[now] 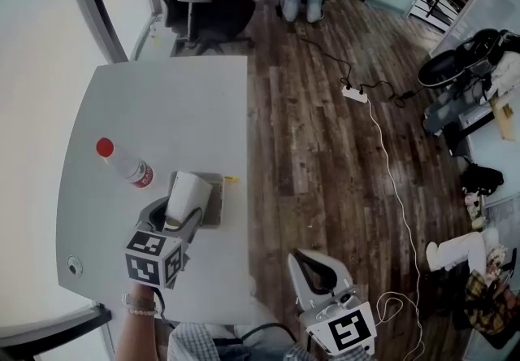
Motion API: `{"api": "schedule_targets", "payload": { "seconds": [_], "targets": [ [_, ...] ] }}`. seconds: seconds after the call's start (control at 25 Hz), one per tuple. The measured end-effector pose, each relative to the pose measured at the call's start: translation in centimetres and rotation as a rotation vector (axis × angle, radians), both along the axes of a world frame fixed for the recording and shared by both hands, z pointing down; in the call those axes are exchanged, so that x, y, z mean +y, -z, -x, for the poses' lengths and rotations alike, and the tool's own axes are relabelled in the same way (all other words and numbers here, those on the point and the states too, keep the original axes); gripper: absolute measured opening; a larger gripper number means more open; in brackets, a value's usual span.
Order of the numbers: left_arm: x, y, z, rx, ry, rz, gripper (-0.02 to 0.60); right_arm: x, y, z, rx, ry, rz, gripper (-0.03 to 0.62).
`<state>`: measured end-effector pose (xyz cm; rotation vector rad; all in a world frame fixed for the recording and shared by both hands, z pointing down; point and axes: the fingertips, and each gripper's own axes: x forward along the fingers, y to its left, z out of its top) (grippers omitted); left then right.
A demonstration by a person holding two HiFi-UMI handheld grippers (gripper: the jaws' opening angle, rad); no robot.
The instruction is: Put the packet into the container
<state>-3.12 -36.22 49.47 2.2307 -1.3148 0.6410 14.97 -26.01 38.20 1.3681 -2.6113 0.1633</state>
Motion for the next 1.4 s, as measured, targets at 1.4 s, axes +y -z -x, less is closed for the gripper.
{"api": "schedule_targets", "payload": {
  "seconds": [1.4],
  "targets": [
    [2.1, 6.6, 0.2, 0.083, -0.013, -0.101, 0.19, 2.7, 2.4, 0.8, 0.014, -0.014, -0.078, -0.002]
  ]
}}
